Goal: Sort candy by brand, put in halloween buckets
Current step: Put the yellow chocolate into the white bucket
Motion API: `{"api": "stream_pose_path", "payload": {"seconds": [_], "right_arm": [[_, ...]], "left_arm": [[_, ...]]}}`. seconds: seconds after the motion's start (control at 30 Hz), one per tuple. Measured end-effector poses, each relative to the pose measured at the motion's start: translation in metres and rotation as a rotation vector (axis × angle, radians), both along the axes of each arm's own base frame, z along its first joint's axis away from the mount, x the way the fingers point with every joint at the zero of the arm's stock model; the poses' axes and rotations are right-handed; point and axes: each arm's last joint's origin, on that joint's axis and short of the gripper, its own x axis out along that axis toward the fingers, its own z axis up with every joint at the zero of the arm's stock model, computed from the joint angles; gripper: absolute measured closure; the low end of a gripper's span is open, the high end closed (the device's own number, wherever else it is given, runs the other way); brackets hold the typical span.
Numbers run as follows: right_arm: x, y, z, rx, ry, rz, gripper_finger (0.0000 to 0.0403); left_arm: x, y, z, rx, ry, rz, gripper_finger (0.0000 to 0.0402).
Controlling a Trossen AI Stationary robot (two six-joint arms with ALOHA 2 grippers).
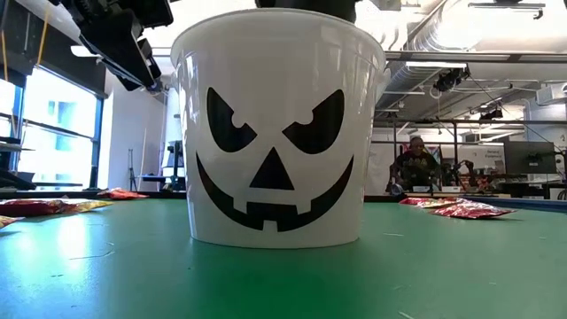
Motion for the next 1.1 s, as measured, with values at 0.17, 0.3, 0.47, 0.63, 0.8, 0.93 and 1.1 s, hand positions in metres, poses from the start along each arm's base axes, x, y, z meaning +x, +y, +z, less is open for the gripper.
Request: {"api": "stream_pose_path", "payload": {"seconds": [0.17, 0.3, 0.47, 0.63, 0.8, 0.93, 1.1], "right_arm": [[0.005, -0.004, -0.017, -0.04, 0.041, -0.024, 0.0402], [0.006, -0.009, -0.019, -0.153, 0.009, -0.054, 0.0388], [0.008, -0.016, 0.0, -0.243, -0.019, -0.021, 0.0328], [0.008, -0.015, 0.023, -0.374, -0.144, 0.178, 0.0289], [0.008, -0.01, 0.014, -0.355, -0.215, 0.292, 0.0361], [0.009, -0.016, 0.007, -0.369, -0.22, 0.31, 0.0388], [-0.001, -0.025, 0.025, -0.481, -0.223, 0.287, 0.04]], "left_arm": [[0.0, 0.0, 0.0, -0.01, 0.002, -0.012, 0.0392], [0.0, -0.001, 0.0, -0.003, 0.003, -0.029, 0.0392], [-0.002, 0.0, -0.001, 0.013, 0.021, -0.017, 0.0385], [-0.008, 0.001, -0.006, 0.05, 0.095, -0.003, 0.0364], [-0.013, 0.003, -0.01, 0.081, 0.164, 0.015, 0.0341], [-0.014, 0.003, -0.011, 0.087, 0.179, 0.018, 0.0335], [-0.019, 0.004, -0.015, 0.102, 0.246, 0.02, 0.0348]]}}
